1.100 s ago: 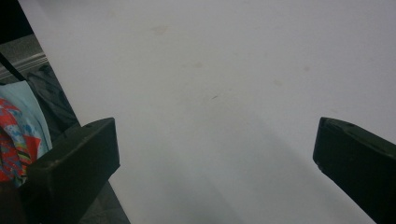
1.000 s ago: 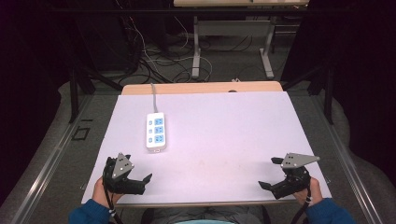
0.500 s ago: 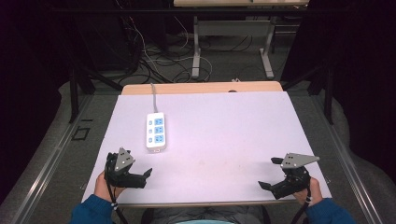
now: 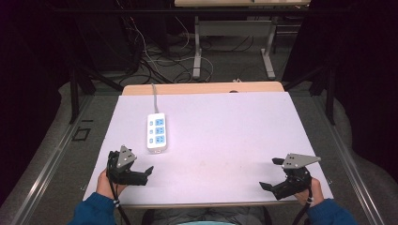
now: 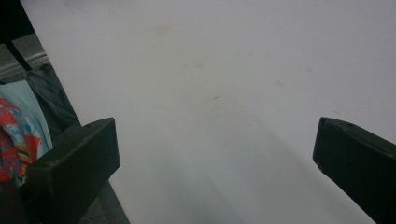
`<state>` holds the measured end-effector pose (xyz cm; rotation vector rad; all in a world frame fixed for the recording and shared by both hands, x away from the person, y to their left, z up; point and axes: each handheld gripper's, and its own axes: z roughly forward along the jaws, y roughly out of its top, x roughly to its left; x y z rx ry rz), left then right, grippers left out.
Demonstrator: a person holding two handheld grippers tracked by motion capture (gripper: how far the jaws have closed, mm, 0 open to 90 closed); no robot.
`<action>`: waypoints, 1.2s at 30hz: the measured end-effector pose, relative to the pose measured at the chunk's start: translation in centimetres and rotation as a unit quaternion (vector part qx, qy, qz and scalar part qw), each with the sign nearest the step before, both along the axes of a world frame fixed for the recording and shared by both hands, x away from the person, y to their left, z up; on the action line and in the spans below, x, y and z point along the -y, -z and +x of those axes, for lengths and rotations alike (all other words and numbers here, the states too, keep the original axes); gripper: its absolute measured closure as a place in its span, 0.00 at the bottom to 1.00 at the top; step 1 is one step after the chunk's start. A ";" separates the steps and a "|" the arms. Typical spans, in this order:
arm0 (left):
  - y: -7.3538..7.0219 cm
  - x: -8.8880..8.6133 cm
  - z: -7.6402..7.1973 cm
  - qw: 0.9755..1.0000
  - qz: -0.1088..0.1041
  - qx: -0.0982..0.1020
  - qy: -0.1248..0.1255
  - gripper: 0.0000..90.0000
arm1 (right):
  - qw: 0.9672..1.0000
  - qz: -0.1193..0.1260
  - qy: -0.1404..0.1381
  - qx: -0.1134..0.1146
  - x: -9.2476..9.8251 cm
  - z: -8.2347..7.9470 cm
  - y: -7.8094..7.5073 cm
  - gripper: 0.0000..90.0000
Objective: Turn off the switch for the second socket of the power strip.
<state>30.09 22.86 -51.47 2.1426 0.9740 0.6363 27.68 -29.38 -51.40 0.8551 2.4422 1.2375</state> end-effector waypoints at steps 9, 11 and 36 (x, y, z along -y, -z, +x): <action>0.0 0.1 0.5 1.000 0.001 0.006 -0.003 0.00 | 1.000 0.001 -0.001 0.000 0.0 0.0 0.0 0.00; -0.2 0.0 0.7 1.000 0.008 0.009 -0.003 0.00 | 1.000 0.002 -0.002 -0.001 0.0 0.0 0.0 0.00; -0.2 -0.3 4.7 1.000 0.005 0.002 -0.023 0.00 | 1.000 0.002 -0.003 -0.002 0.0 0.0 0.0 0.00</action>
